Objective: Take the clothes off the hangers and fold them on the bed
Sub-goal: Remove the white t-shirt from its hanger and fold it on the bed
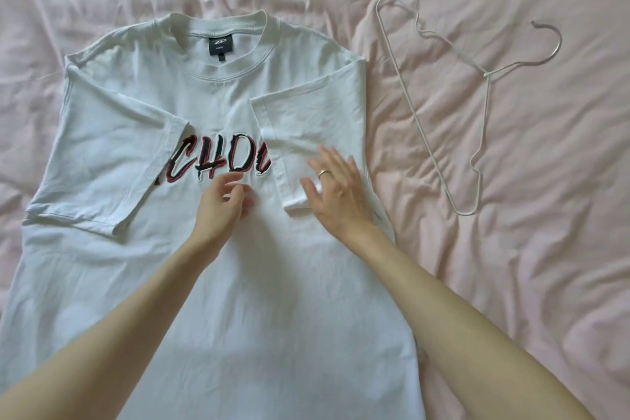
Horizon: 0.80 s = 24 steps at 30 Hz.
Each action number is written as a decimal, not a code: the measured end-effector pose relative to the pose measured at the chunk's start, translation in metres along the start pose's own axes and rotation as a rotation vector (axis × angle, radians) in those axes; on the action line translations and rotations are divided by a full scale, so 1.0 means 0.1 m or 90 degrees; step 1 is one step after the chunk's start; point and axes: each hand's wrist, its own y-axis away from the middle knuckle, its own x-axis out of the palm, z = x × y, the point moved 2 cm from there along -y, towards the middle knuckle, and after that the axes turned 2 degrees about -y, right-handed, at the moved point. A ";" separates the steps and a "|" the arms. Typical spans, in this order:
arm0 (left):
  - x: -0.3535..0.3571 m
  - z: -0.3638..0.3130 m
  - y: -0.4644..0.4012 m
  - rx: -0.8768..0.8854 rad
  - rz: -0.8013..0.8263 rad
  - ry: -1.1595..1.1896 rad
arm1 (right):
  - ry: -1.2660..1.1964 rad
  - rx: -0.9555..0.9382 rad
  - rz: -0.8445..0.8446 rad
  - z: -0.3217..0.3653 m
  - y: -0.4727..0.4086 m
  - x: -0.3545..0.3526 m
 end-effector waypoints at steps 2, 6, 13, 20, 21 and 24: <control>0.08 -0.02 -0.09 -0.039 0.023 0.027 | 0.066 0.004 -0.018 -0.12 -0.19 -0.03; 0.23 -0.04 -0.12 0.194 0.013 -0.278 | 0.174 0.011 -0.014 -0.30 -0.64 -0.03; 0.35 0.23 -0.09 0.369 0.036 -0.665 | 0.301 0.024 0.062 -0.28 -0.91 0.22; -0.06 0.53 0.14 0.371 0.045 -0.709 | 0.244 0.037 0.091 -0.02 -0.02 0.51; -0.13 0.59 0.20 0.362 0.039 -0.707 | 0.242 0.039 0.098 0.02 0.08 0.51; -0.34 0.73 0.42 0.337 0.013 -0.680 | 0.242 0.014 0.103 0.22 0.41 0.51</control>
